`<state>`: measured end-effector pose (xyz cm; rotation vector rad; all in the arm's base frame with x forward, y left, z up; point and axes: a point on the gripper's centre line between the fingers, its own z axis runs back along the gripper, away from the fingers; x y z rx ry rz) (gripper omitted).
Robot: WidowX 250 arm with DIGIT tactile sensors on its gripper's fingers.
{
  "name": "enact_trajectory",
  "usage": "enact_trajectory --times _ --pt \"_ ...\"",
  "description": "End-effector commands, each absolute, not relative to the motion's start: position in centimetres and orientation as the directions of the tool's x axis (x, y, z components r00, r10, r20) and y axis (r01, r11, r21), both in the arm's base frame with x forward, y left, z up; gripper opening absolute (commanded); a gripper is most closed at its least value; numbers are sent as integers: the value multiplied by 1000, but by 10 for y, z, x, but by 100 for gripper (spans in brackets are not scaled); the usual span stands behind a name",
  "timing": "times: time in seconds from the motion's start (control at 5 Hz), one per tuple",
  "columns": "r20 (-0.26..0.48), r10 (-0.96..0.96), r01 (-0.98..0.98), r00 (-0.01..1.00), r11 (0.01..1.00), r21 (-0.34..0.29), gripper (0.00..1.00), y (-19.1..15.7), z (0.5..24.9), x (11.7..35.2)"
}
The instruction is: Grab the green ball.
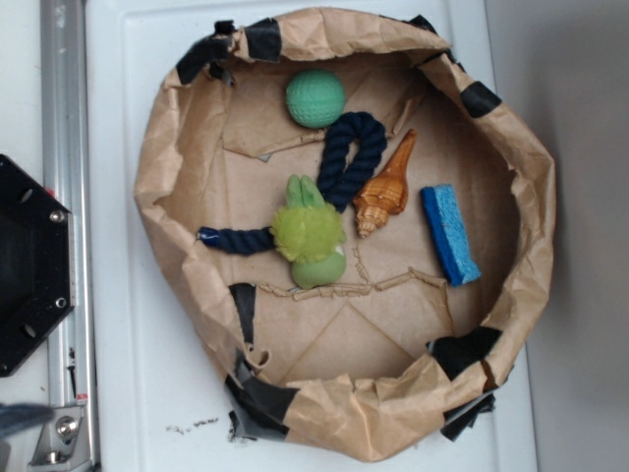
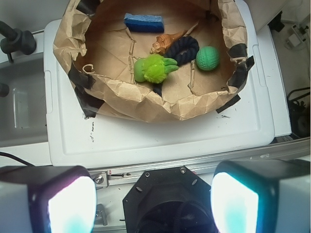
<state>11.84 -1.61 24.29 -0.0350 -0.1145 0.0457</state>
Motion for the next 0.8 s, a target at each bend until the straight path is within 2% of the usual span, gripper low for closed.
enact_trajectory --times 0.0,0.2,0.4,0.6 --pt "113 48 -44 992 998 -38 100 -16 243 118" --pt "199 -185 171 962 982 83 100 2 212 168" --pt "203 -333 299 921 937 183 100 15 187 217" --pt "408 -123 -4 905 955 297 100 31 185 226"
